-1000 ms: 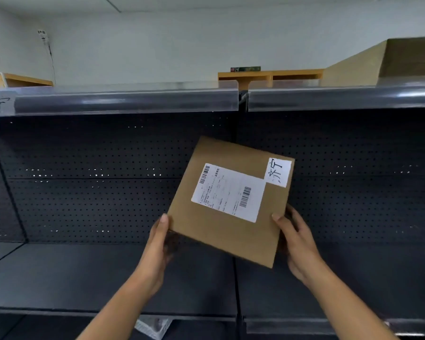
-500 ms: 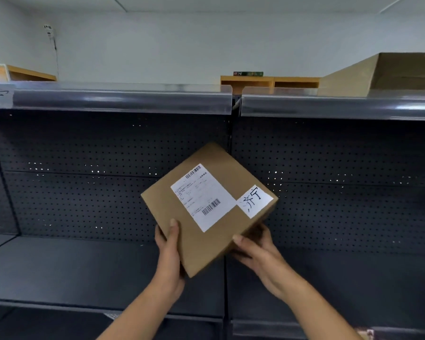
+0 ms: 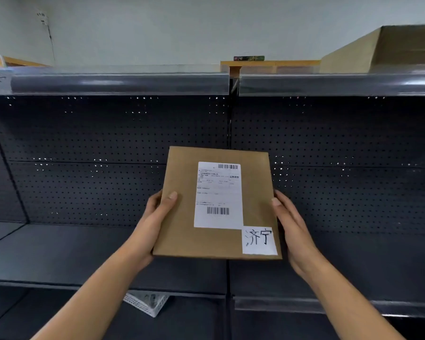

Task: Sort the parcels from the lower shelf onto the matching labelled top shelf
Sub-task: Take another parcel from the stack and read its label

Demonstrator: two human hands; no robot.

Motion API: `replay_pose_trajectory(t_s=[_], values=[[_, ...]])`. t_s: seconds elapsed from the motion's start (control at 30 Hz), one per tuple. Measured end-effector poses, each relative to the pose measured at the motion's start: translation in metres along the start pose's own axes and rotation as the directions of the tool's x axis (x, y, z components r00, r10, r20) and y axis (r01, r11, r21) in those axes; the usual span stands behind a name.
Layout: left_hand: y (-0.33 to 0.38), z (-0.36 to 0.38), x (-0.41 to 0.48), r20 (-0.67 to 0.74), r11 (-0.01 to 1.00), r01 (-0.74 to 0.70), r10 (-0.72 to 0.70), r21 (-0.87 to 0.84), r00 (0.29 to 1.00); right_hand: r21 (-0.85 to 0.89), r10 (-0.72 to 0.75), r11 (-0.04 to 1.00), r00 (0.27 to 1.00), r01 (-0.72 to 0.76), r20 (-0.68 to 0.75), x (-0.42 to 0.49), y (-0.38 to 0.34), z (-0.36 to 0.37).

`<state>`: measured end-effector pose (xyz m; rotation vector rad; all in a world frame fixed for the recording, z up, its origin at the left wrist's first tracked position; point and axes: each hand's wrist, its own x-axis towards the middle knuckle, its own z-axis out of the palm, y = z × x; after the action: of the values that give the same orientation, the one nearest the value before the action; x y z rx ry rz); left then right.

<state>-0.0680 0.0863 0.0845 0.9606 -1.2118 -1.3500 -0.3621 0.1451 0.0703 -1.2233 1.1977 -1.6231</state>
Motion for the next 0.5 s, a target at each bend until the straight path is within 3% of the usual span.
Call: replay_pose_trajectory(t_s=[0.23,0.5], values=[[-0.022,-0.003,-0.014,0.007,0.997,-0.073,0.072,0.031,0.997,0.140,-0.020,0.990,0.996,0.032,-0.092,-0.015,0.009,0.009],[-0.030,-0.004,-0.032,-0.050,0.974,-0.227,0.227,0.023,0.973,0.082,-0.056,0.995,0.994,0.064,-0.091,-0.031,0.020,0.015]])
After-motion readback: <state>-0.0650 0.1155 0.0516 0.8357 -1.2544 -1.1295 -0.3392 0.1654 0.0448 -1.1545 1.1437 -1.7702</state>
